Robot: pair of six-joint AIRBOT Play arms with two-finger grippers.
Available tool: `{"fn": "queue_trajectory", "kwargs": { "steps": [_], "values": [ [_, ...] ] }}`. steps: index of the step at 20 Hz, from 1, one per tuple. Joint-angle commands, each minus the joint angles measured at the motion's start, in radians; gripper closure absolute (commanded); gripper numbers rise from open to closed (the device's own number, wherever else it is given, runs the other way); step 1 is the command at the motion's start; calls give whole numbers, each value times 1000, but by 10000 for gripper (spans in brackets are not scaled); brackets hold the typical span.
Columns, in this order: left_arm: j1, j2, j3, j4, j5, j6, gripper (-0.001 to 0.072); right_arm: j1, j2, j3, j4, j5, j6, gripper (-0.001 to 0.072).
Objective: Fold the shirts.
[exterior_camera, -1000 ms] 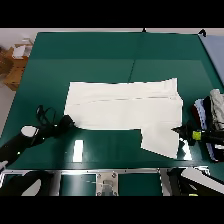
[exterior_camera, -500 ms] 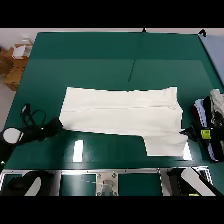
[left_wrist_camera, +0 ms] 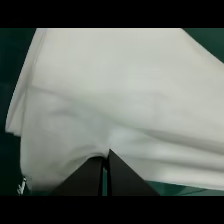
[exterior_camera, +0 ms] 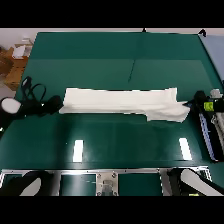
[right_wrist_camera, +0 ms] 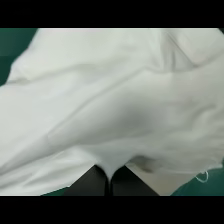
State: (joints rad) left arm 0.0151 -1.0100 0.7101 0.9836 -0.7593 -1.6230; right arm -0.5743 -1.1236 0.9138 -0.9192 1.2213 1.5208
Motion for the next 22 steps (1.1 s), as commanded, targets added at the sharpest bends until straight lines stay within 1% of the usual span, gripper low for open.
{"fn": "queue_trajectory", "kwargs": {
  "steps": [1,4,7,8,9,10,11,12,13,14,16,17,18,19,22],
  "values": [
    [-59,-271,213,-25,28,62,684,61,-161,137,66,-73,5,694],
    [-71,-478,377,-25,28,62,684,105,-325,214,77,-137,-3,694],
    [-71,-592,474,-27,43,61,682,133,-474,276,166,-236,-76,693],
    [-71,-609,496,-42,68,61,679,134,-516,298,202,-249,-96,678],
    [-70,-613,509,-46,96,61,395,131,-552,323,233,-253,-113,578],
    [-64,-613,531,-43,121,60,-13,122,-576,354,243,-250,-127,481],
    [-49,-612,562,-42,113,61,49,109,-585,383,242,-234,-148,448],
    [-28,-612,602,-40,78,61,47,89,-586,412,241,-211,-181,409],
    [-5,-612,639,-40,26,61,47,60,-586,451,230,-159,-232,315],
    [20,-612,679,-41,-38,61,47,29,-586,484,200,-106,-273,179],
    [57,-612,739,-41,-155,61,47,-19,-586,515,114,-24,-327,106],
    [66,-612,758,-41,-194,61,47,-34,-588,515,70,-5,-356,106],
    [68,-612,772,-41,-220,61,47,-44,-598,515,39,19,-375,53],
    [68,-612,777,-45,-228,61,48,-51,-616,515,27,54,-387,22],
    [66,-612,777,-83,-262,62,48,-51,-695,515,33,154,-472,20]
  ]
}}
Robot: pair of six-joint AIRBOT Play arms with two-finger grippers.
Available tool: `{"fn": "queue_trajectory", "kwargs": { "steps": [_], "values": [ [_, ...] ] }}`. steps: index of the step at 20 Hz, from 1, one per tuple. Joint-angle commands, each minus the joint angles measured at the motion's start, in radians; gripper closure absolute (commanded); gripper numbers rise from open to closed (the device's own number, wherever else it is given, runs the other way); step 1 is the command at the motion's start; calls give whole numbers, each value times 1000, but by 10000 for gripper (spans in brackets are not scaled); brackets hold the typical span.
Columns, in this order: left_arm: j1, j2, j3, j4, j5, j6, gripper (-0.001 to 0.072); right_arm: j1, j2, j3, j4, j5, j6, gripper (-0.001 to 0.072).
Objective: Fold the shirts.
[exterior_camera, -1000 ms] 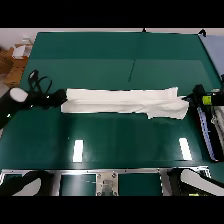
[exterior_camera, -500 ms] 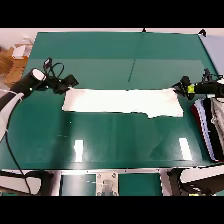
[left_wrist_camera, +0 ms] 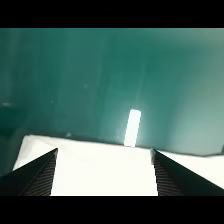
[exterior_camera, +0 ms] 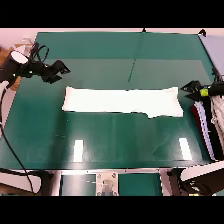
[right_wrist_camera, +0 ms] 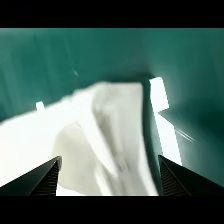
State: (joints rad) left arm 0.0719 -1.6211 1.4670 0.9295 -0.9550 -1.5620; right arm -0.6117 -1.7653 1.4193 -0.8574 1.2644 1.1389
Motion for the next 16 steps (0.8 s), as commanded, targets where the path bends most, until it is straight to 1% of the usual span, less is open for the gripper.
{"fn": "queue_trajectory", "kwargs": {
  "steps": [1,4,6,11,13,16],
  "values": [
    [9,-1,21,-34,-83,1,48,-14,-77,10,-13,134,-119,20],
    [9,-1,21,-48,-137,27,48,-14,-134,10,27,175,-202,20],
    [9,-1,21,-55,-156,27,48,-14,-156,10,62,203,-236,20],
    [9,-1,21,-96,-160,40,48,-4,-162,13,61,184,-235,22],
    [9,-1,21,-104,-163,45,48,-17,-162,50,58,186,-235,22],
    [9,-1,21,-104,-164,52,48,-58,-162,162,60,287,-230,21]
  ]
}}
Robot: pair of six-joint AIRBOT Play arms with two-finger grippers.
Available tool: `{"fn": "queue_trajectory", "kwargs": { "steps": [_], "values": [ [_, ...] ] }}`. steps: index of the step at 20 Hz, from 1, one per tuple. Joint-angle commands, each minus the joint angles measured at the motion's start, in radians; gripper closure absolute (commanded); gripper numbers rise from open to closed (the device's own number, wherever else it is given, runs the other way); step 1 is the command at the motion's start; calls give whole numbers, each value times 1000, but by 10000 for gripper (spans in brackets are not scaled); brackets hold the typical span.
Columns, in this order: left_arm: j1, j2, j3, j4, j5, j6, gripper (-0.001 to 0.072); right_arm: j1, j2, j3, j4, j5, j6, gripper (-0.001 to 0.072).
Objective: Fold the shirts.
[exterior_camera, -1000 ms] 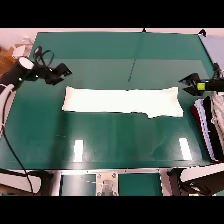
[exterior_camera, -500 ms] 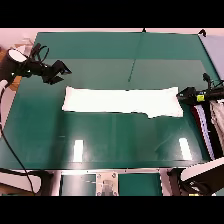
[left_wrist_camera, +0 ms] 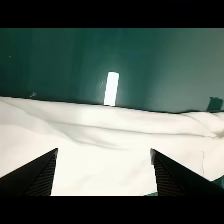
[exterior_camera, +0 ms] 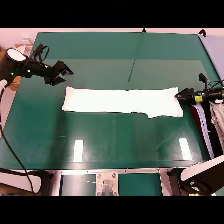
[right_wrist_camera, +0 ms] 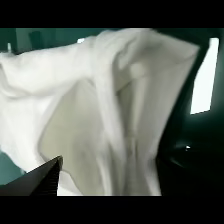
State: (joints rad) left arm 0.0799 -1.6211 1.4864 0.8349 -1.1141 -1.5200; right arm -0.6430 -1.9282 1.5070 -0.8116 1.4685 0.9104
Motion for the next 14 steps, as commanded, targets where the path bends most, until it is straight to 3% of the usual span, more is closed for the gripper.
{"fn": "queue_trajectory", "kwargs": {
  "steps": [1,14],
  "values": [
    [1,-1,1,-9,-5,11,48,-40,1,99,14,119,-2,21],
    [1,-1,1,-9,3,16,48,24,-40,94,-98,127,-47,11]
  ]
}}
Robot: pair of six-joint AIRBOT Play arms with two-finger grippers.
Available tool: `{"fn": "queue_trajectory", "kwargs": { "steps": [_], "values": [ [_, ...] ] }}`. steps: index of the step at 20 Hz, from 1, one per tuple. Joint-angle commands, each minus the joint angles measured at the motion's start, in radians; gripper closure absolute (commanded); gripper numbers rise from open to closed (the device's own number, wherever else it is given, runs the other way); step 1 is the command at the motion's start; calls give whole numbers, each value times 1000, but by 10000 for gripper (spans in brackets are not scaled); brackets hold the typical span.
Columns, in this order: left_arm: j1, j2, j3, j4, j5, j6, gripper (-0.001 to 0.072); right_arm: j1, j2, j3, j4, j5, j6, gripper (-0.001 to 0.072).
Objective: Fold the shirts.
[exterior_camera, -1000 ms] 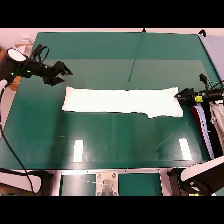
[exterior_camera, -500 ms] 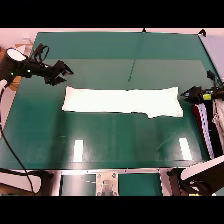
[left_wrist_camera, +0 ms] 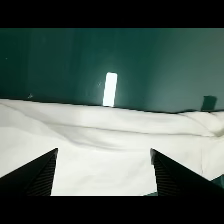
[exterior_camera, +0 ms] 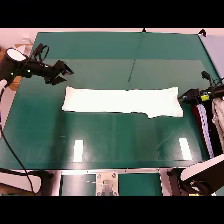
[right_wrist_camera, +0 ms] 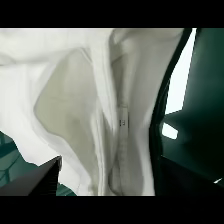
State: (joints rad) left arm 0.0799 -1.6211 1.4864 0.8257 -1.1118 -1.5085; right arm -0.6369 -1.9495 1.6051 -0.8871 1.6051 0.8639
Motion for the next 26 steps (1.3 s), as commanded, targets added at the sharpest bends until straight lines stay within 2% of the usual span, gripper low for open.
{"fn": "queue_trajectory", "kwargs": {
  "steps": [1,4,9,10,11,12,13,14,16,17,23,26],
  "values": [
    [1,-1,1,0,1,13,48,23,-28,-4,-23,-9,0,9],
    [1,-1,1,0,3,18,48,42,-48,-4,-23,-15,-1,9],
    [1,-1,1,0,3,18,48,87,-53,-4,-24,-129,19,24],
    [0,-1,1,0,3,18,49,94,-53,-4,-24,-142,39,131],
    [-2,-1,1,0,3,19,49,95,-54,-4,-24,-147,59,327],
    [-9,-1,1,0,4,26,49,95,-54,-4,-24,-146,82,448],
    [-23,-1,1,-3,5,27,50,95,-54,-3,-23,-137,104,613],
    [-43,-1,1,-3,16,36,78,95,-54,-3,-23,-119,105,693],
    [-94,-2,1,-3,60,79,605,98,-52,-2,-22,-77,106,695],
    [-130,-2,1,-4,95,97,683,100,-47,0,-22,-64,121,695],
    [-407,-87,1,-9,313,96,682,103,98,6,25,-30,208,696],
    [-558,-177,1,-103,449,111,682,124,205,30,76,42,290,696]
  ]
}}
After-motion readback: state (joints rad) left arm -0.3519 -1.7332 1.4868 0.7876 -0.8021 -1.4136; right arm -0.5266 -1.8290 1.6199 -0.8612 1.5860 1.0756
